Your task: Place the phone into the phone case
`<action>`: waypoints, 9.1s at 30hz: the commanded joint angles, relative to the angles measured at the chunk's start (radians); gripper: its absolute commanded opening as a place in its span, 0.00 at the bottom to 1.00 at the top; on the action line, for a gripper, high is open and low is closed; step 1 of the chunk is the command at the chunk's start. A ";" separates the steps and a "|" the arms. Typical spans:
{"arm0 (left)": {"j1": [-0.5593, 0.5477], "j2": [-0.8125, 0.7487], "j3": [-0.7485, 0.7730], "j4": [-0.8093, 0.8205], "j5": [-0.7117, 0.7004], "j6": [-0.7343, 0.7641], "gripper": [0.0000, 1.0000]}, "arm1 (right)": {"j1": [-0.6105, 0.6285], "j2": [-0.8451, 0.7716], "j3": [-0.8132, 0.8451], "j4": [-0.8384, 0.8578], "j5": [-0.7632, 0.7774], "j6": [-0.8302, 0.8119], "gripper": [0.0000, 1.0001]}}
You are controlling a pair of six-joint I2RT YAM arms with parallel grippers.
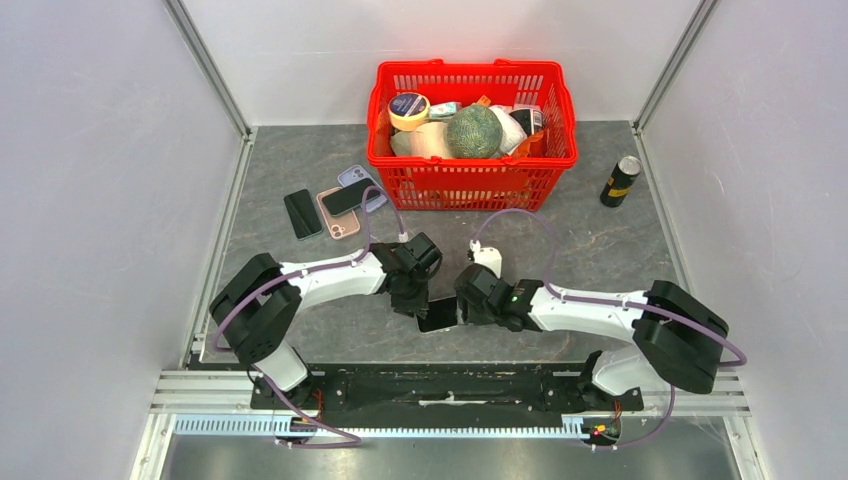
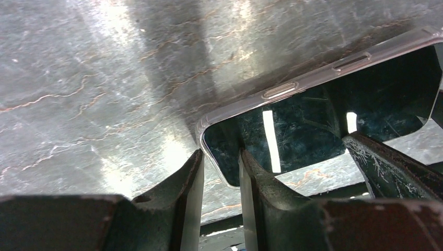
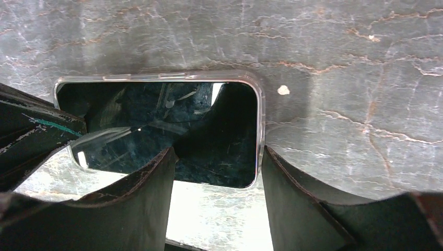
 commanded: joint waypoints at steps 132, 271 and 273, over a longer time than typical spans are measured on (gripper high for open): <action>-0.235 -0.082 0.002 0.082 -0.073 -0.106 0.37 | -0.284 0.150 0.249 -0.037 -0.202 -0.146 0.38; 0.245 -0.457 -0.213 0.016 -0.079 -0.054 0.42 | 0.066 0.265 0.272 -0.195 0.125 -0.160 0.45; 0.246 -0.454 -0.211 0.020 -0.076 -0.054 0.42 | -0.006 0.229 0.259 -0.195 0.109 -0.163 0.44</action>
